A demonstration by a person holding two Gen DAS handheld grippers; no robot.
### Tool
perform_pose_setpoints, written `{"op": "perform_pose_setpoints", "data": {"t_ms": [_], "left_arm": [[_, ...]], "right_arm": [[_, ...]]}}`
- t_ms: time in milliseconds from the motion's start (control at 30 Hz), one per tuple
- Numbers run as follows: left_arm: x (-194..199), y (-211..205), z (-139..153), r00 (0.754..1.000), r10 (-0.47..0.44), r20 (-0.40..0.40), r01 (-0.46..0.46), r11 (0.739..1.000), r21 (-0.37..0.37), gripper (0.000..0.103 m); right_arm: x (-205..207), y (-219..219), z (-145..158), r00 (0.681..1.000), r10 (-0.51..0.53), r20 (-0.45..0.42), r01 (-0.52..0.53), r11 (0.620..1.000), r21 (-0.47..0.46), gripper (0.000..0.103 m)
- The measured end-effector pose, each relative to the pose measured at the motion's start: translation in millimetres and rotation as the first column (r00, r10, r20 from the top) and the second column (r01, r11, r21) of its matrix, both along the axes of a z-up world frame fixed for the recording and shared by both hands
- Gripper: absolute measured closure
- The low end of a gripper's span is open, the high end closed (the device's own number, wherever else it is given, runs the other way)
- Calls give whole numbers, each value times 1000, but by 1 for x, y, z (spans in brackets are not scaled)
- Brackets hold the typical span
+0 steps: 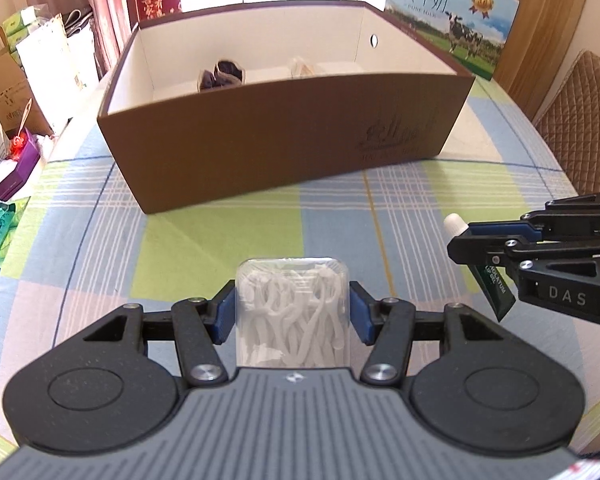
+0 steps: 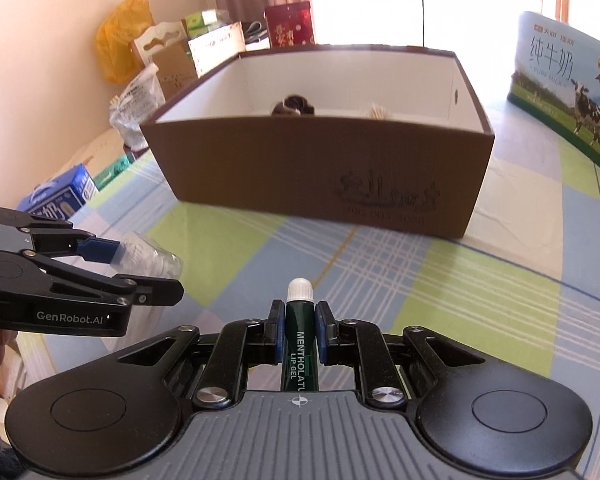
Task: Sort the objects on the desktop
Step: 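Lift the lip balm and floss box with both tools and carry them over the box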
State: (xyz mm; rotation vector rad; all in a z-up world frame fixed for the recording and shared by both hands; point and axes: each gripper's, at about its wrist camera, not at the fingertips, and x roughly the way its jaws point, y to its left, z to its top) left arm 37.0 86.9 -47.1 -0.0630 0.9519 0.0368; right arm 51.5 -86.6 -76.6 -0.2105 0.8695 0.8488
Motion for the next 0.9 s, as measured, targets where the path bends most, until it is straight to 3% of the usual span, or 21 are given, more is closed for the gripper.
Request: {"op": "perform_pose_setpoints", "data": {"t_ms": [500,900], "left_arm": [[7,2,23,998,-28,57,29,1000,-11,51],[38,24,58,990,-27,135,27,1000,5,51]], "right_arm": [[8,4,23,1000,-11,20,10,998,56,91],[47,16,53,999,-13,50,8,994,109,91]]}}
